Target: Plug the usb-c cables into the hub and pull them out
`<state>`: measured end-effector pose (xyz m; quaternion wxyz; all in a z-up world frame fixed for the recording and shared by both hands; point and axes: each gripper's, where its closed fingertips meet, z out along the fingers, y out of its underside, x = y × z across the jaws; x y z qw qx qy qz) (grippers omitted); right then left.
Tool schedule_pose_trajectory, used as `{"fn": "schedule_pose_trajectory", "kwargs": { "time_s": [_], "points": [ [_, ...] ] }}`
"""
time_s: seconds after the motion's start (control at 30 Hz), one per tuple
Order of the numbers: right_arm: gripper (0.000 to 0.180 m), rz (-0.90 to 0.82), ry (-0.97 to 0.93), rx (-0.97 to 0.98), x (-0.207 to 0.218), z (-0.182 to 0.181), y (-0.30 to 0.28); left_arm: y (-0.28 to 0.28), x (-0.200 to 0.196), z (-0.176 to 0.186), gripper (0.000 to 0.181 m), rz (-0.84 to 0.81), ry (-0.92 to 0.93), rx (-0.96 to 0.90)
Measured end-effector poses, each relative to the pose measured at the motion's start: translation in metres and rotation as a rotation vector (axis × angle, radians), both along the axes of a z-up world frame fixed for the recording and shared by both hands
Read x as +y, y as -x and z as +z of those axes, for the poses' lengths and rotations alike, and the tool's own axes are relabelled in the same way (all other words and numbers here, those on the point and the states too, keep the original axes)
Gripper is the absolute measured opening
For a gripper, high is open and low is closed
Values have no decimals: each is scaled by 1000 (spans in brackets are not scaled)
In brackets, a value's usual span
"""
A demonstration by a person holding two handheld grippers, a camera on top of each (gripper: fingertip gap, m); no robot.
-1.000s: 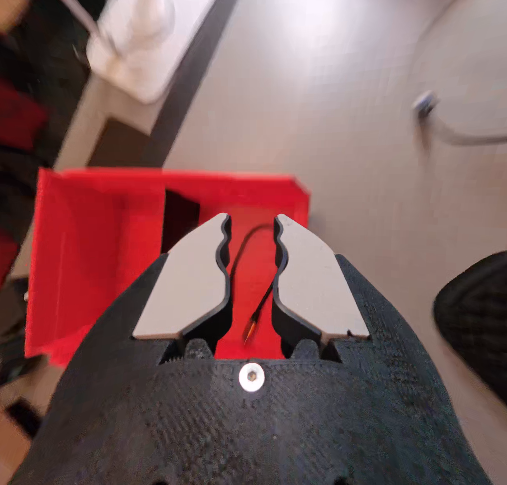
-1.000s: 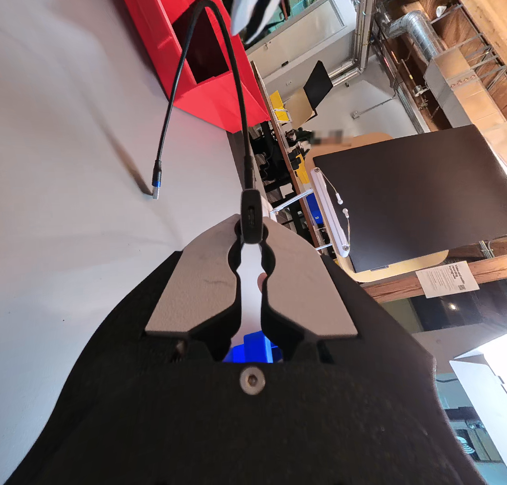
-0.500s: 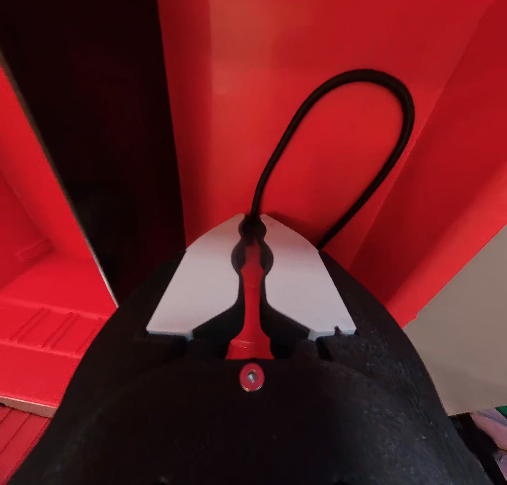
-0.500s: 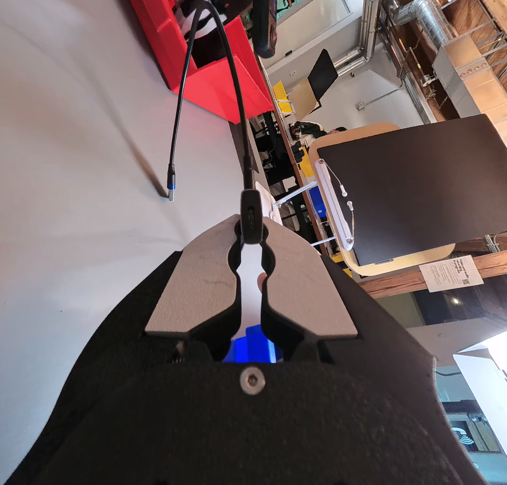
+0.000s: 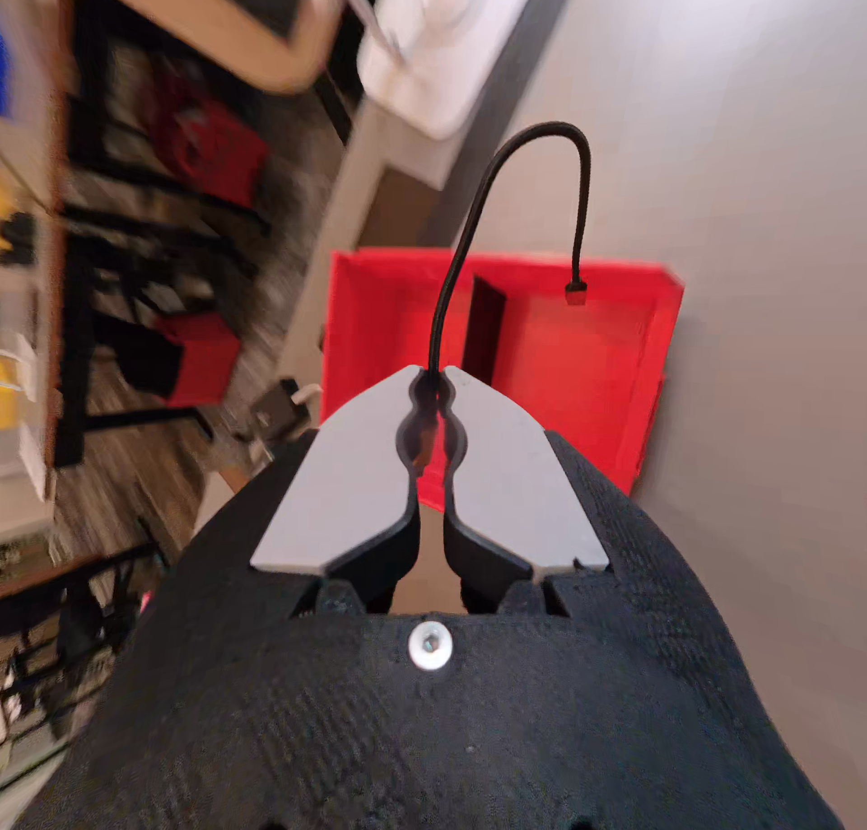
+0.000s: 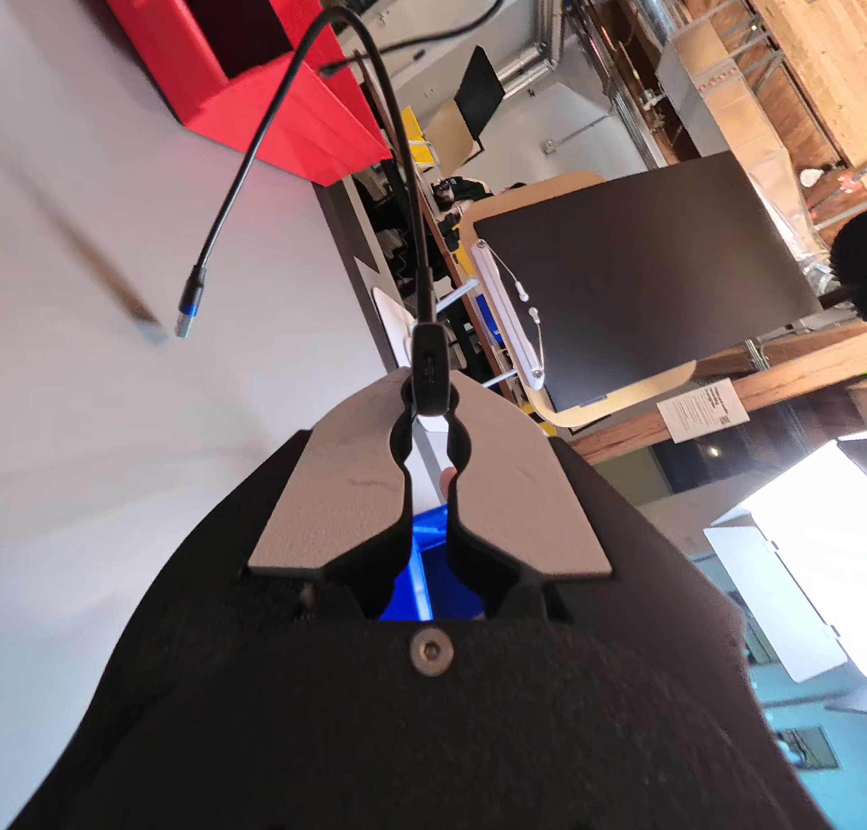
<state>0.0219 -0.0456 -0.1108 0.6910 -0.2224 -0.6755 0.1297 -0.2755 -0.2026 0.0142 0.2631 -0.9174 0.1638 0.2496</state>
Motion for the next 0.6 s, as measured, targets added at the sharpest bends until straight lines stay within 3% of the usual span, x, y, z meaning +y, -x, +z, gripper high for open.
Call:
{"fn": "schedule_pose_trajectory", "kwargs": {
  "time_s": [0.1,0.2,0.47,0.6],
  "points": [
    [9,-50,15,23,12,5,-1,-41,19,44,5,-107,-249,-43],
    [9,-94,38,39,24,7,-2,-90,38,47,5,-263,-452,-102],
    [9,-150,88,64,45,10,-5,-208,70,-52,5,-635,-781,-409],
    [9,-145,91,54,46,7,-3,-237,66,-83,5,-698,-857,-565]
  ]
}}
